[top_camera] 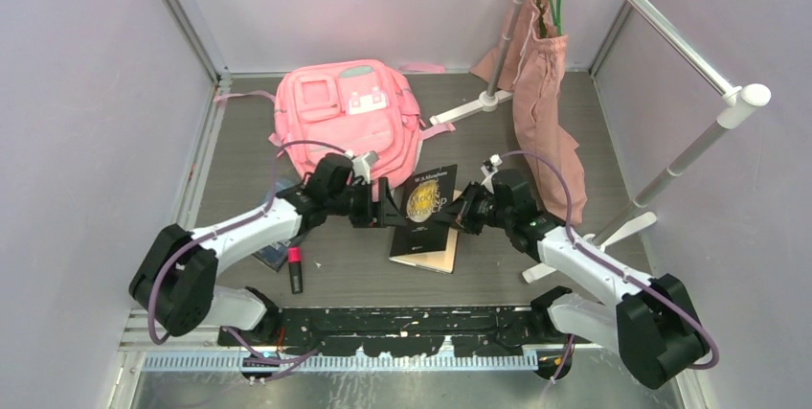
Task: Pack the student bag
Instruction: Pick up the book from the center of the board.
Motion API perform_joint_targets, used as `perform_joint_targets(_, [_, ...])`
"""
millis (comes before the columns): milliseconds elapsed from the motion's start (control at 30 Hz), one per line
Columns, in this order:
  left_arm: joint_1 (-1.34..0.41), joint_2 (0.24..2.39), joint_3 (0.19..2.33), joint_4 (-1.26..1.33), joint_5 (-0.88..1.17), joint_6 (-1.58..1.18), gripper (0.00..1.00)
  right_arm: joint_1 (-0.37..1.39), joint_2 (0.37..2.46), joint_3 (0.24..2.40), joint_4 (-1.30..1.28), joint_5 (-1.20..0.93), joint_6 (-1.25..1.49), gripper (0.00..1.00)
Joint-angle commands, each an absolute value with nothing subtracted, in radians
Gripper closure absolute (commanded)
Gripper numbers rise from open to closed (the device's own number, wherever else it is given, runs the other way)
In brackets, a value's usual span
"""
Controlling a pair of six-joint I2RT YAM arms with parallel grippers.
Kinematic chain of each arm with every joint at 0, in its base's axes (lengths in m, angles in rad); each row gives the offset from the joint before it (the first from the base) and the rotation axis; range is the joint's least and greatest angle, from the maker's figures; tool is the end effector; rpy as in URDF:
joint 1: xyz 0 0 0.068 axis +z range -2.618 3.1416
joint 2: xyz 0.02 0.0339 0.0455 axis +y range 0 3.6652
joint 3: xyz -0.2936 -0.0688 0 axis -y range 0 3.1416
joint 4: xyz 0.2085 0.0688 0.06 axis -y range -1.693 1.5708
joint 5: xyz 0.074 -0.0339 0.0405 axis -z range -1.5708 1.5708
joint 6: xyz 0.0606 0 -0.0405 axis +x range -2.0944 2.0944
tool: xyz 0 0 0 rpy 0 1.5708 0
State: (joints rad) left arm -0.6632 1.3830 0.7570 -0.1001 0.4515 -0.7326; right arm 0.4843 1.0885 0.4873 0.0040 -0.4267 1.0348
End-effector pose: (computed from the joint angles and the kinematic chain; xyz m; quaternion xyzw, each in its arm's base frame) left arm 0.1929 -0.1842 0.2431 0.0609 0.8916 -0.4132 0.1749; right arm 0.1622 0.1137 0.2325 0.1394 0.8582 0.4505 0.2027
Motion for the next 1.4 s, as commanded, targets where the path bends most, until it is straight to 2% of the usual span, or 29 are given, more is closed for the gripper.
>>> perform_joint_targets(0, [-0.587, 1.351, 0.717, -0.05, 0.633, -0.775, 0.31, 0.478, 1.015, 0.479, 0.2, -0.556, 1.062, 0.99])
perform_joint_targets(133, [-0.553, 1.402, 0.713, -0.014, 0.737, -0.798, 0.3, 0.476, 0.999, 0.449, 0.267, -0.63, 1.081, 0.99])
perform_joint_targets(367, [-0.53, 1.512, 0.665, 0.247, 0.822, -0.939, 0.29, 0.476, 0.913, 0.408, 0.359, -0.686, 1.117, 0.99])
perform_joint_targets(633, [-0.529, 1.583, 0.631, 0.429, 0.851, -1.042, 0.34, 0.477, 0.928, 0.376, 0.398, -0.695, 1.143, 0.99])
perform_joint_targets(733, [-0.531, 1.585, 0.622, 0.507, 0.854, -1.093, 0.47, 0.476, 0.962, 0.368, 0.4, -0.693, 1.141, 0.99])
perform_joint_targets(767, [-0.53, 1.582, 0.62, 0.534, 0.854, -1.114, 0.54, 0.476, 0.975, 0.364, 0.398, -0.689, 1.141, 0.99])
perform_joint_targets(833, [-0.53, 1.573, 0.626, 0.573, 0.853, -1.147, 0.75, 0.476, 1.006, 0.369, 0.346, -0.672, 1.122, 0.99])
perform_joint_targets(900, [-0.53, 1.555, 0.641, 0.571, 0.851, -1.157, 0.89, 0.476, 1.046, 0.386, 0.285, -0.67, 1.1, 0.99])
perform_joint_targets(933, [-0.529, 1.542, 0.649, 0.564, 0.848, -1.156, 0.96, 0.476, 1.064, 0.387, 0.286, -0.678, 1.103, 0.95])
perform_joint_targets(967, [-0.53, 1.527, 0.656, 0.553, 0.842, -1.153, 1.0, 0.477, 1.074, 0.383, 0.299, -0.683, 1.11, 0.76])
perform_joint_targets(1000, [-0.529, 1.51, 0.664, 0.538, 0.833, -1.149, 1.0, 0.475, 1.074, 0.38, 0.308, -0.681, 1.119, 0.5])
perform_joint_targets(1100, [-0.529, 1.451, 0.714, 0.417, 0.802, -1.108, 1.0, 0.475, 1.033, 0.411, 0.207, -0.635, 1.089, 0.03])
perform_joint_targets(1133, [-0.528, 1.428, 0.74, 0.371, 0.788, -1.089, 1.0, 0.474, 1.011, 0.428, 0.154, -0.61, 1.073, 0.01])
perform_joint_targets(1367, [-0.513, 1.29, 0.981, 0.023, 0.599, -0.926, 1.0, 0.46, 0.822, 0.534, -0.09, -0.478, 1.048, 0.0])
